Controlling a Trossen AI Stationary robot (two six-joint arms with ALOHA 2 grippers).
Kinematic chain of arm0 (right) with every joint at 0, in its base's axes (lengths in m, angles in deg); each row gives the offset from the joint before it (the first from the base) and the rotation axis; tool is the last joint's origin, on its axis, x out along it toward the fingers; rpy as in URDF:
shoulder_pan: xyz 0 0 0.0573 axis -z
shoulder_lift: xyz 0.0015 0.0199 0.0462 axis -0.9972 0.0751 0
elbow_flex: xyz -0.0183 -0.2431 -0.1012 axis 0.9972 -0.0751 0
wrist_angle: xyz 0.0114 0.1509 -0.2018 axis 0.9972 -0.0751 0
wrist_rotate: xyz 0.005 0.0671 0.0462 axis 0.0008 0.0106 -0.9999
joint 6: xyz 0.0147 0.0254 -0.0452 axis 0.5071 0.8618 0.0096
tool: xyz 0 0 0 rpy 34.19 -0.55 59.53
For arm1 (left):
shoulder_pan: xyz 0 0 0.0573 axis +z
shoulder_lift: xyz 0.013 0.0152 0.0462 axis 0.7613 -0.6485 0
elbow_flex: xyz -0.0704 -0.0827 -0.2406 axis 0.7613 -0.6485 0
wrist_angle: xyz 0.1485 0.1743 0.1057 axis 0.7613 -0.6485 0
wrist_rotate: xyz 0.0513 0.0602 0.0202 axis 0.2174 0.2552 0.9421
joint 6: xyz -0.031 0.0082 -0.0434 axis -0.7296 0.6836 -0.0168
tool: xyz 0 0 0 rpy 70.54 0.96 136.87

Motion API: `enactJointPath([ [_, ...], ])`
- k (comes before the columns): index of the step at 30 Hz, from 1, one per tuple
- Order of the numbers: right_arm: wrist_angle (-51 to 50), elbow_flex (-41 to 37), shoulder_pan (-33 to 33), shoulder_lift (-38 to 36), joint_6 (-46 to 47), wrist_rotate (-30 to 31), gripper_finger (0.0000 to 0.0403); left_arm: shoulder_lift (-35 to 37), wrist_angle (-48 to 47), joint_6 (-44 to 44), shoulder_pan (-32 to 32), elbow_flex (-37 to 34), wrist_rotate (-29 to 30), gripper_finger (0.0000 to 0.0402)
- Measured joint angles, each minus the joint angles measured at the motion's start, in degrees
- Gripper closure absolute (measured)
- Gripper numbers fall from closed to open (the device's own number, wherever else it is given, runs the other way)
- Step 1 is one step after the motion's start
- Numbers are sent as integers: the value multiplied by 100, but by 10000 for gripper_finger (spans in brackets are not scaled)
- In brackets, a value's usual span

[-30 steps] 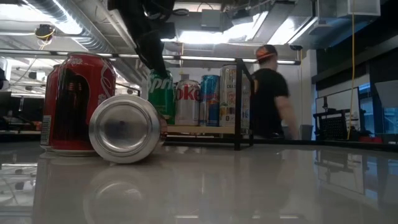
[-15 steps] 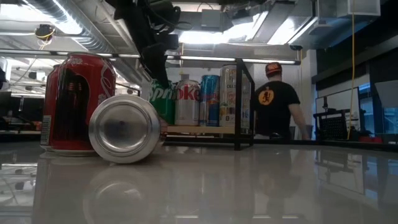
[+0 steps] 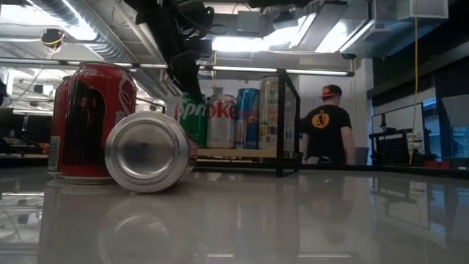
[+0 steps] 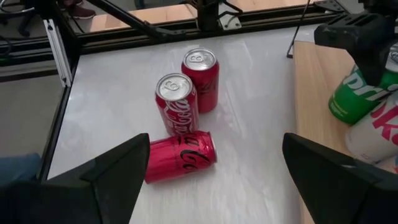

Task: Place canned beverage on shelf
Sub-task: Put the green soda can on the shelf aligned with the other green soda can

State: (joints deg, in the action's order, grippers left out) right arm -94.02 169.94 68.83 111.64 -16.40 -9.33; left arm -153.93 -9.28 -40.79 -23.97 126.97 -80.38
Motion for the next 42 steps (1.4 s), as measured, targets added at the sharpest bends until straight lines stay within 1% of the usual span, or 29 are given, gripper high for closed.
enactJointPath([
  [5,-12,0,0,-2,0,2,42,0,11,1,0,0,125,112],
  [12,-14,0,0,-2,0,0,42,9,44,64,0,0,97,95],
  [17,-14,0,0,-2,0,0,42,11,31,237,0,0,-10,70],
  [21,-14,0,0,-2,0,1,42,15,18,147,0,0,218,49],
  [24,-16,0,0,-2,0,0,42,68,-32,62,-2,22,495,43],
  [29,-16,2,0,-2,0,0,43,72,-640,74,-1,572,582,41],
  [34,-16,2,0,-4,0,1,43,63,-1405,27,-108,1250,416,41],
  [36,-16,2,0,-6,0,0,43,74,-1814,-152,-170,1477,424,41],
  [39,-18,2,0,-9,0,0,43,72,-2368,-445,-230,1602,424,41],
  [42,-17,2,0,-9,-1,0,43,72,-2811,-735,-254,1476,426,41],
])
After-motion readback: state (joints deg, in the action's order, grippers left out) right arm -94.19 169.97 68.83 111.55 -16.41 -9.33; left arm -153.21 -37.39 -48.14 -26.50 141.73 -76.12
